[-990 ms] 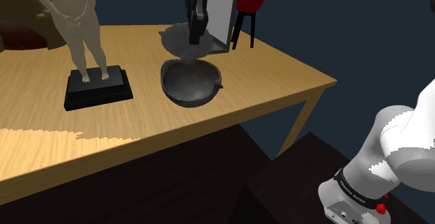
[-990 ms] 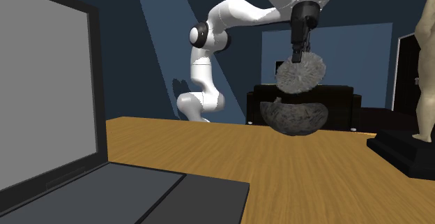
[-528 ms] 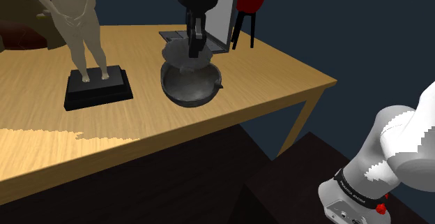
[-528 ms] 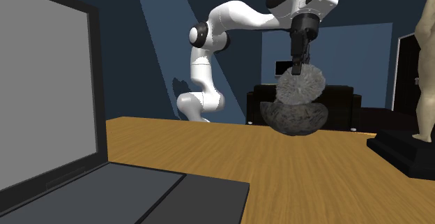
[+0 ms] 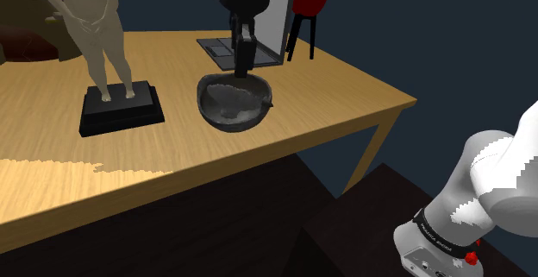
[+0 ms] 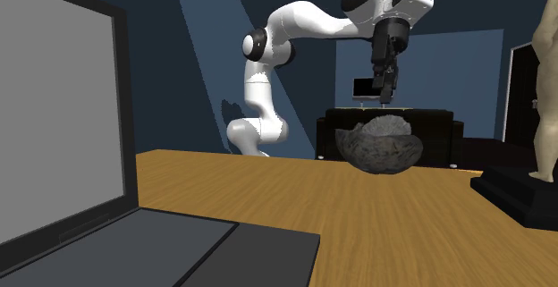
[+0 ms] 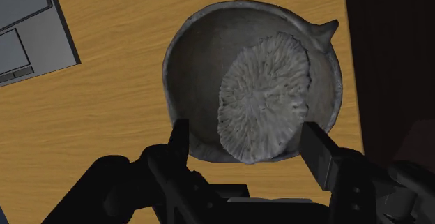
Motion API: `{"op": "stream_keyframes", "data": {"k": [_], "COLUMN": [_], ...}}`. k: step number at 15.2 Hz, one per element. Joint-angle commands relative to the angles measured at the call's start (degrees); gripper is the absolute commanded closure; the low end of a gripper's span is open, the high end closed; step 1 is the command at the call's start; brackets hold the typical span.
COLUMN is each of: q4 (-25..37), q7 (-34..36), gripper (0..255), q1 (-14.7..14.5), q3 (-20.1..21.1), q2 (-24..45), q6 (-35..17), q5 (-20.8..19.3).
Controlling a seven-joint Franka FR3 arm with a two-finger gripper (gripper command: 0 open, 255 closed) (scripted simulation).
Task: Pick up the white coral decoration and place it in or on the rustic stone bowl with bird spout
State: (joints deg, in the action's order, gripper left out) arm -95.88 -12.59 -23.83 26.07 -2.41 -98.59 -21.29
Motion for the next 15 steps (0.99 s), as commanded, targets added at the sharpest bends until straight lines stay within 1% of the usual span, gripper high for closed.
{"op": "stream_keyframes", "data": {"k": [1, 4, 8, 15], "q4": [0.00, 0.00, 8.22, 8.22], "q7": [0.00, 0.00, -0.05, -0.05], "gripper": [0, 0, 0, 0], "q1": [0.00, 0.00, -1.28, -1.28], "q3": [0.00, 0.00, 1.47, 1.47], "q2": [0.00, 0.00, 1.25, 1.25], "q6": [0.00, 0.00, 7.63, 7.63], "q5": [0.00, 0.00, -0.51, -0.51]}}
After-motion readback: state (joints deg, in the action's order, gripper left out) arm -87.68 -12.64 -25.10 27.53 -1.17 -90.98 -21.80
